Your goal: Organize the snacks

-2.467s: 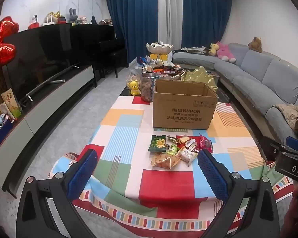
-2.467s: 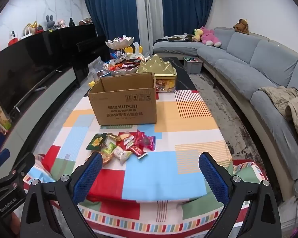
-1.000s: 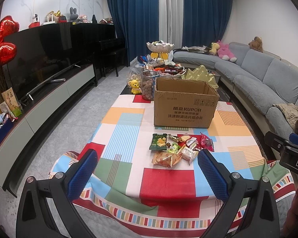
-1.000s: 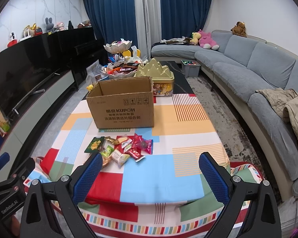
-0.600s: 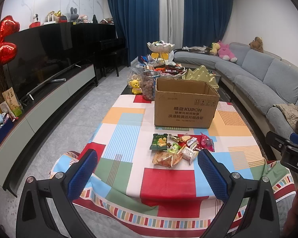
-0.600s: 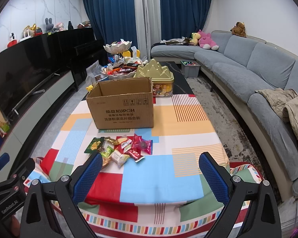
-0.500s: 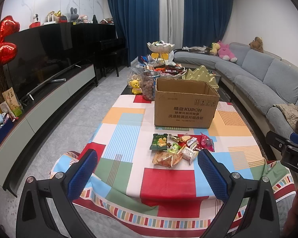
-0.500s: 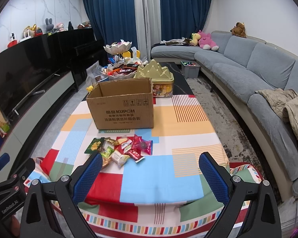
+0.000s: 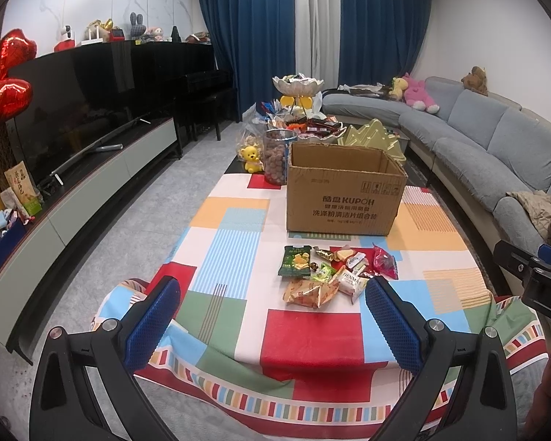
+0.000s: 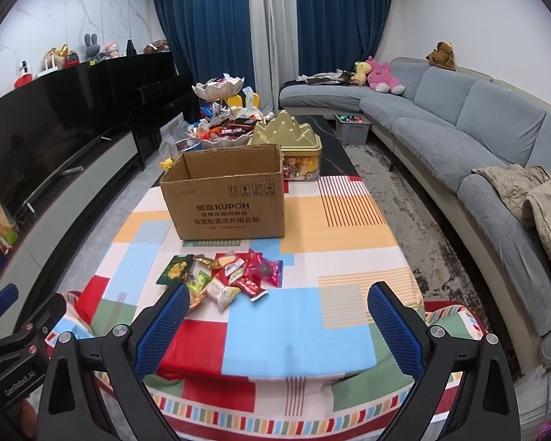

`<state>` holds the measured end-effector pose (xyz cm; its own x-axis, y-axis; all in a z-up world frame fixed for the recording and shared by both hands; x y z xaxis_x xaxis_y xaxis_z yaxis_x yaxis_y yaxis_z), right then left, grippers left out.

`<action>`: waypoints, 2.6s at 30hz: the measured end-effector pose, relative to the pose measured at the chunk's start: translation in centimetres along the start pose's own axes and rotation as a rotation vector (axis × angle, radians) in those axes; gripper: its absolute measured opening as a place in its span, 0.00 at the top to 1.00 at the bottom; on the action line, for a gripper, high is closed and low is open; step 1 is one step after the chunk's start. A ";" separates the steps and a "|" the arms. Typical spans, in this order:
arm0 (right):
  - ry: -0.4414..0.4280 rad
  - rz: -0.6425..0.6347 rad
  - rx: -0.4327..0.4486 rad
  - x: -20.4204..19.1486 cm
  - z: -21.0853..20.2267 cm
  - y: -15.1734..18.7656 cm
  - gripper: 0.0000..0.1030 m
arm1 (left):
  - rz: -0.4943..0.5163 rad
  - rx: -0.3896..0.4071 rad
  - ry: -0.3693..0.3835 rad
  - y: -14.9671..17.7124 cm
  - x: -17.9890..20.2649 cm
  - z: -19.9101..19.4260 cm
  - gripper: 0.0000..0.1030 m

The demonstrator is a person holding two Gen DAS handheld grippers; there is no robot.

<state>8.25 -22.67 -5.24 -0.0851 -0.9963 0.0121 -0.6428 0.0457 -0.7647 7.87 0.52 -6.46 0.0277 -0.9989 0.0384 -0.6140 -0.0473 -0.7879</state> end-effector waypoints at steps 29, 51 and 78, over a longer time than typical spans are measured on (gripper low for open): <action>0.007 -0.019 -0.063 -0.7 3.4 0.7 0.04 | 0.032 -0.051 -0.001 0.4 0.4 2.8 0.00; 0.018 -0.128 -0.122 -1.8 10.3 -0.1 0.04 | 0.089 -0.168 0.023 0.7 2.1 10.8 0.00; -0.065 -0.250 -0.290 -3.4 19.3 3.4 0.22 | 0.185 -0.318 0.070 4.7 4.6 20.4 0.01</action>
<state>21.04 -20.51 -20.34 0.1441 -0.9814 0.1269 -0.8272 -0.1898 -0.5289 21.17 -4.33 -22.54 -0.1535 -0.9875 -0.0362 -0.8184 0.1475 -0.5553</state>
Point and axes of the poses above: each gripper's, at about its wrist camera, not at the fingertips, and z roughly the way its jaws point, x to its right, y to its underside, the point moved 10 cm from there along z, roughly the way its jaws point, and after that the axes turned 4 degrees about -z, right-handed, at the moved point
